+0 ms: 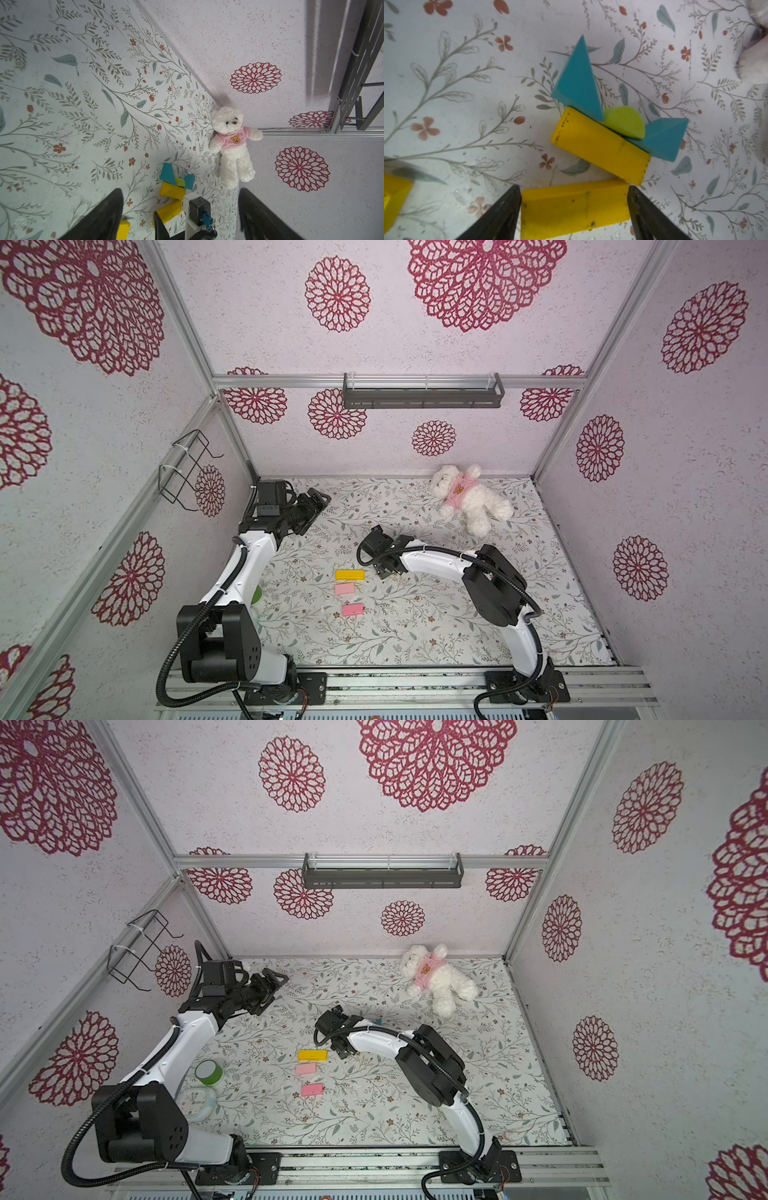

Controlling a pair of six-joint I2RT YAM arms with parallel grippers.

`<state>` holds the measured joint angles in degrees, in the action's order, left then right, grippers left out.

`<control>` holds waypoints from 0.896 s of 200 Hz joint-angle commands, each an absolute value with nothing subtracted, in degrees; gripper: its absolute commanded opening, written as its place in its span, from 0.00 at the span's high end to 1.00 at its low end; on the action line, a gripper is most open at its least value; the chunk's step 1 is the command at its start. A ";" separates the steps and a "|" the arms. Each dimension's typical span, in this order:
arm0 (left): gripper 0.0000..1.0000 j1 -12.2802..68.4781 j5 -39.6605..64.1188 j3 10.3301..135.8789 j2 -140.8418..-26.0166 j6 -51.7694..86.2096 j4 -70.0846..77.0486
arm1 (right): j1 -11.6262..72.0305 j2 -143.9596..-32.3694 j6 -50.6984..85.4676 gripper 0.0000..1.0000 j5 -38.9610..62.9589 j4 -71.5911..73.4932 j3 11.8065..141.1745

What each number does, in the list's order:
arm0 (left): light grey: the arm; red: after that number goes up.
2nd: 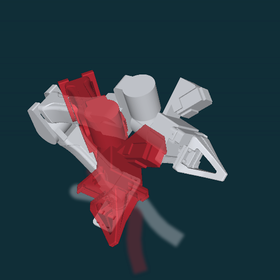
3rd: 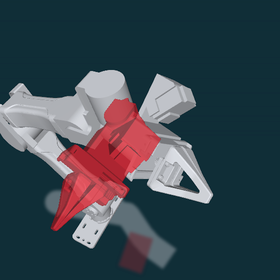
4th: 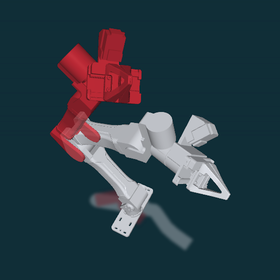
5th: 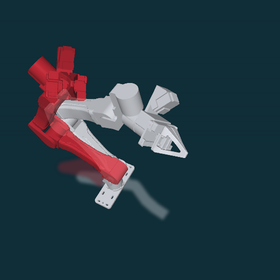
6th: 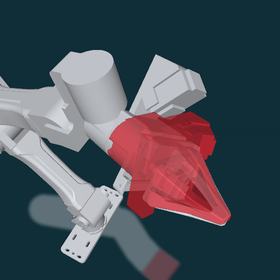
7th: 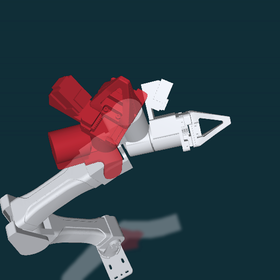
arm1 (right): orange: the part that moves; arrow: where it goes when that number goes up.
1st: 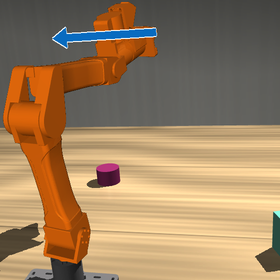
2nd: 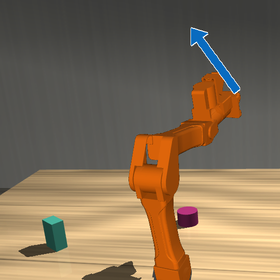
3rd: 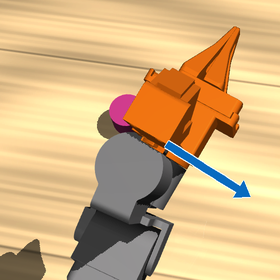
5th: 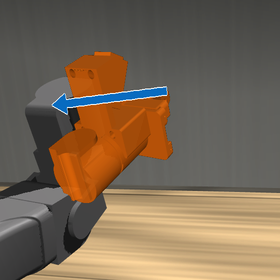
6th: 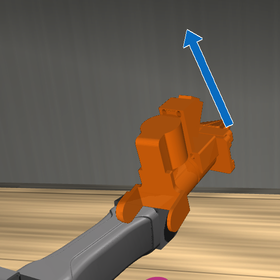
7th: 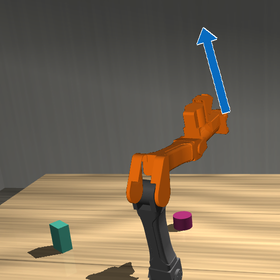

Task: Assemble a carrot with building blocks
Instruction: Assemble the building block at the center of the board.

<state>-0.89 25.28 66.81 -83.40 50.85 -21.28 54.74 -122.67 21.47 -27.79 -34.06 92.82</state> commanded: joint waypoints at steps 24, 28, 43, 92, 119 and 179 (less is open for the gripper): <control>0.11 -0.62 25.66 67.19 -82.66 51.15 -20.26 | 54.78 -123.98 19.46 0.18 -32.86 -36.20 96.33; 0.11 -0.64 25.73 67.23 -82.66 51.15 -20.22 | 54.76 -123.99 19.37 0.18 -32.82 -36.28 96.51; 0.11 -0.62 25.67 67.23 -82.69 51.15 -20.23 | 54.76 -123.30 19.00 0.18 -32.18 -35.87 96.75; 0.11 -0.62 25.62 67.22 -82.62 51.15 -20.25 | 54.76 -114.02 16.88 0.19 -26.52 -30.92 88.06; 0.11 -0.62 25.66 67.23 -82.79 51.13 -20.22 | 54.86 -112.02 16.70 0.17 -25.48 -31.35 83.90; 0.11 -0.62 25.54 67.16 -83.05 51.15 -20.28 | 54.90 -112.84 16.49 0.17 -24.09 -30.41 81.13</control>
